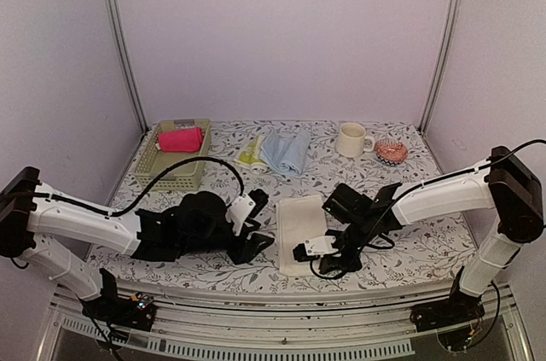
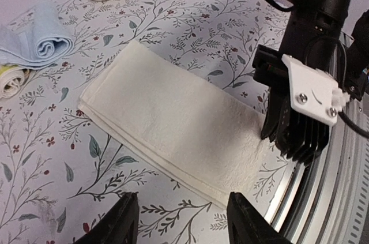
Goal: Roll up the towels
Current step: Pick up the towel from the center of the board, then roll the towel at the center of the board.
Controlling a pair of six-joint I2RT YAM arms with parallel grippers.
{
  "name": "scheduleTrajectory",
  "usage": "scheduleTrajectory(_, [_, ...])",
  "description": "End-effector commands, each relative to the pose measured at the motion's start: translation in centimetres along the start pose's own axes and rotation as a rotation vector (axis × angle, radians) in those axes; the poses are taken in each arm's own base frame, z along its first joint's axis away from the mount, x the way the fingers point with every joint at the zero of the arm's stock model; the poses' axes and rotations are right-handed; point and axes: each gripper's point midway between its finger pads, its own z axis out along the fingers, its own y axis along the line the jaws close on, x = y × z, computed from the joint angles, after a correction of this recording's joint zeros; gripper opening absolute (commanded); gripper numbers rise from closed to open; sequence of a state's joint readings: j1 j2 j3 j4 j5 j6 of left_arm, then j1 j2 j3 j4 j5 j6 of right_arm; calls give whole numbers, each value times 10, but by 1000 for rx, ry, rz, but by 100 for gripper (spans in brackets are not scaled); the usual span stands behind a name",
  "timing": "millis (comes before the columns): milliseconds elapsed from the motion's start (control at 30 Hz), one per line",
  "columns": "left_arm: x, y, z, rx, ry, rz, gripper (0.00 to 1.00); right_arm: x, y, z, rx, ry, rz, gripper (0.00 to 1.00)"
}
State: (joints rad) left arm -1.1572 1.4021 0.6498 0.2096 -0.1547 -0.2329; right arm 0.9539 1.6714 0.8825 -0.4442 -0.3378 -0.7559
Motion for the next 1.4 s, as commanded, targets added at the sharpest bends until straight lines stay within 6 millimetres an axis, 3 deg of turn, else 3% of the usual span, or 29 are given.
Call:
scheduleTrajectory(0, [-6,-18,-20,99,-132,61,54,-16,23,-21,-243,-112,116,3])
scheduleTrajectory(133, [11,-34,-17,147,-105,147,53,-17,20,-25,-372,-166,235,3])
scheduleTrajectory(333, [29,-58,5,215,-48,241,46,-8,12,-28,-528,-227,382,3])
scheduleTrajectory(600, [32,-94,45,273,-36,390,51,1,8,-24,-611,-243,464,3])
scheduleTrajectory(867, [40,-100,73,269,-29,491,52,4,8,-20,-622,-236,474,3])
scheduleTrajectory(1033, [51,-98,92,258,11,513,47,6,8,-17,-628,-227,481,3])
scheduleTrajectory(1367, [51,-98,95,291,18,457,22,9,9,-14,-632,-216,482,3])
